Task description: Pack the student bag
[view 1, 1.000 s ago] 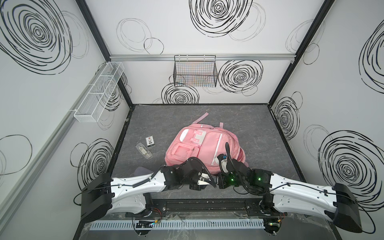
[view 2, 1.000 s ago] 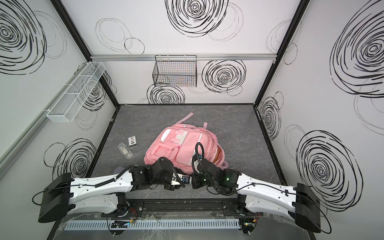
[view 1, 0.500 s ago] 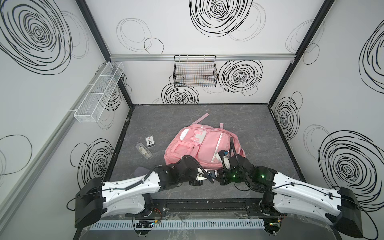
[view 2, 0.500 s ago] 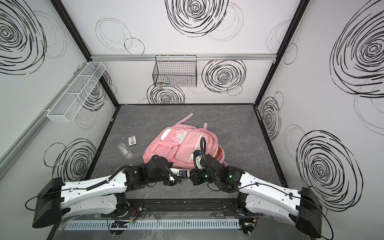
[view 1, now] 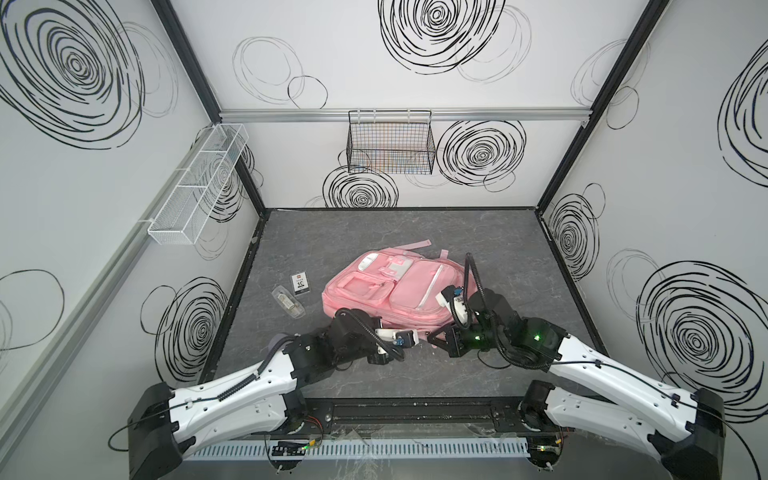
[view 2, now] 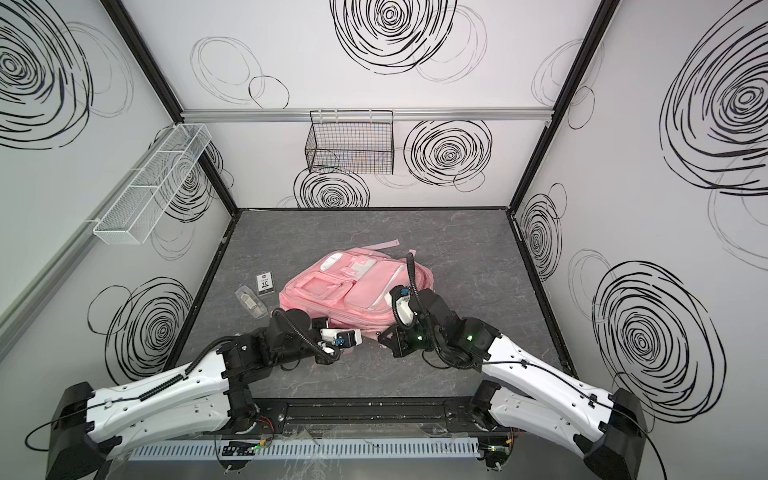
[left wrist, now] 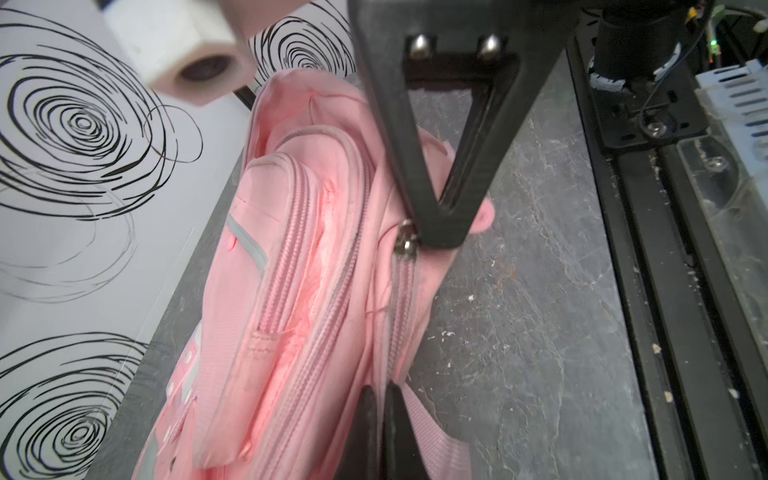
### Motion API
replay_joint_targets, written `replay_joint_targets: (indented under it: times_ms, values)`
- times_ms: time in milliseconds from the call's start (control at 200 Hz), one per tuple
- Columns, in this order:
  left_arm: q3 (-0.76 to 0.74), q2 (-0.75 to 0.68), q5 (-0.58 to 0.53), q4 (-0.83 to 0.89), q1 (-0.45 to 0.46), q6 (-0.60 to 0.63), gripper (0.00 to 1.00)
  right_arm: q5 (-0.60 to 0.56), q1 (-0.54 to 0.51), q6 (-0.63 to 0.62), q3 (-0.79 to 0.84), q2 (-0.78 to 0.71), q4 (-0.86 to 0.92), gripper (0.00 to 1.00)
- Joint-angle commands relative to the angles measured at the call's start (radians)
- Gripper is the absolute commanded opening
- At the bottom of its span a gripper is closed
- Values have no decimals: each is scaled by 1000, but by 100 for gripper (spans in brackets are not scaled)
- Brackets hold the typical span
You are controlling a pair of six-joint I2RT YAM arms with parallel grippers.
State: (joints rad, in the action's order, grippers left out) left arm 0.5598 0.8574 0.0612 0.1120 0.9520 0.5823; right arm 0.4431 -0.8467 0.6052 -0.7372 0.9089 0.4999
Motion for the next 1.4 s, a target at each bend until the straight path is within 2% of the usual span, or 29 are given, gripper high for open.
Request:
replay_joint_targets:
  times_ms: [0, 110, 350, 410, 455, 485, 515, 540, 585, 655, 770, 880, 1096, 1391]
  values:
    - [-32, -73, -99, 120, -66, 17, 0, -123, 52, -28, -9, -28, 268, 0]
    - [-47, -98, -103, 98, -84, -2, 0, -99, 53, -27, 7, -33, 262, 0]
    - [-54, -92, -158, 83, -121, -19, 0, -221, 75, -28, -32, -22, 336, 0]
    - [-42, -95, -152, 84, -132, -24, 0, -185, 75, -32, -39, -17, 319, 0]
    - [-22, -105, -97, 100, -127, -4, 0, -116, 74, -36, -39, -17, 279, 0]
    - [-9, -113, -56, 111, -120, 9, 13, -70, 69, -32, -36, -20, 248, 0]
    - [4, -124, -25, 113, -105, 14, 34, -36, 62, -24, -30, -25, 217, 0]
    - [11, -132, -16, 105, -86, 11, 47, -10, 54, -15, -26, -29, 189, 0]
    - [23, -142, -18, 73, -47, -3, 57, 33, 39, -3, -15, -39, 139, 0]
    - [54, -128, -44, 30, 28, -13, 67, 75, 21, 21, -5, -48, 72, 0]
    - [122, -17, -94, -14, 139, -49, 69, 133, -5, 53, 7, -51, -6, 0]
    - [145, 106, -107, -60, 187, -81, 69, 151, -28, 78, 22, -57, -49, 0]
    - [83, 164, -80, -140, 197, -103, 67, 165, -40, 128, 60, -98, -75, 0]
    - [101, 224, -38, -118, 198, -118, 58, 185, -58, 162, 75, -99, -148, 0]
